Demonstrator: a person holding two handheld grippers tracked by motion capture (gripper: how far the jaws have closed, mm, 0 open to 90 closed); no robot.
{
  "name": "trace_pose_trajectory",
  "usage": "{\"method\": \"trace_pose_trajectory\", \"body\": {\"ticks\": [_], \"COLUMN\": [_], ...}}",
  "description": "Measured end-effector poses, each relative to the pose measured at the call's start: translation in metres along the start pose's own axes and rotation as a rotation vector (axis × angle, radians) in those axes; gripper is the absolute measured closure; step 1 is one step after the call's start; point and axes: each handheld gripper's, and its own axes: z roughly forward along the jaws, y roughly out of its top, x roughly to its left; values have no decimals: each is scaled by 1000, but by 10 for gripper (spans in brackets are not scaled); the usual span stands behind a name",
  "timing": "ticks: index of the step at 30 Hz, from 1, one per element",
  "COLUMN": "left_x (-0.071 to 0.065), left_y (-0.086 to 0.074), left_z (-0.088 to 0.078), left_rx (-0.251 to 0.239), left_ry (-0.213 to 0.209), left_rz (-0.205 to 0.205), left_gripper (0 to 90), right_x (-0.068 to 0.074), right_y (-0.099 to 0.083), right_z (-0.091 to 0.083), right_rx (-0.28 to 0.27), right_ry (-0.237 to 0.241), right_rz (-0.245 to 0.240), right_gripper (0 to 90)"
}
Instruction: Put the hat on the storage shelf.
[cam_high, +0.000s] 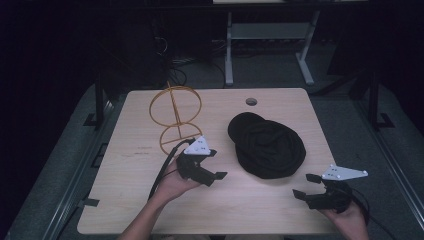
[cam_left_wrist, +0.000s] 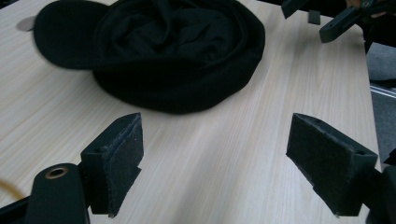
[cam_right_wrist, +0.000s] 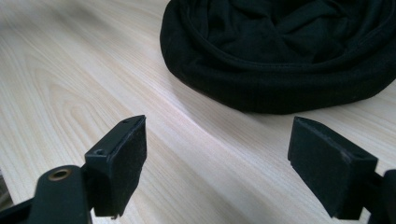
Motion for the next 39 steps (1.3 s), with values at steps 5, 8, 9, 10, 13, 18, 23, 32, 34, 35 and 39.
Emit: {"method": "trace_pose_trajectory", "body": {"ticks": [5, 8, 9, 10, 13, 18, 23, 32, 34, 35, 39], "left_x": [1, 1, 0, 0, -1, -1, -1, -2, -2, -3, -4], "left_y": [16, 22, 28, 31, 36, 47, 53, 67, 68, 69, 69], "left_z": [18, 25, 31, 34, 41, 60, 73, 102, 106, 112, 122], "left_rx": [10, 20, 26, 23, 27, 43, 56, 97, 102, 112, 135], "left_ry": [-39, -52, -59, -67, -75, -102, -127, -183, -190, -199, -213], "left_rz": [24, 41, 52, 55, 62, 82, 104, 128, 128, 134, 137], "left_gripper": [201, 204, 205, 205, 205, 204, 220, 224, 227, 229, 230], "right_x": [0, 0, 0, 0, 0, -1, -1, -3, -3, -4, -5], "right_y": [0, 1, 1, 1, 1, 1, 1, 1, 0, 0, 0], "right_z": [-1, -2, -2, -2, -2, -2, -2, -3, -4, -4, -5], "right_rx": [-5, -10, -11, -11, -11, -11, -9, -9, -11, -12, -15], "right_ry": [4, 6, 9, 9, 11, 12, 15, 12, 14, 14, 13], "right_rz": [6, 6, 5, 4, 5, 2, 1, 4, 8, 7, 10], "right_gripper": [193, 193, 193, 193, 194, 194, 195, 196, 196, 196, 196]}}
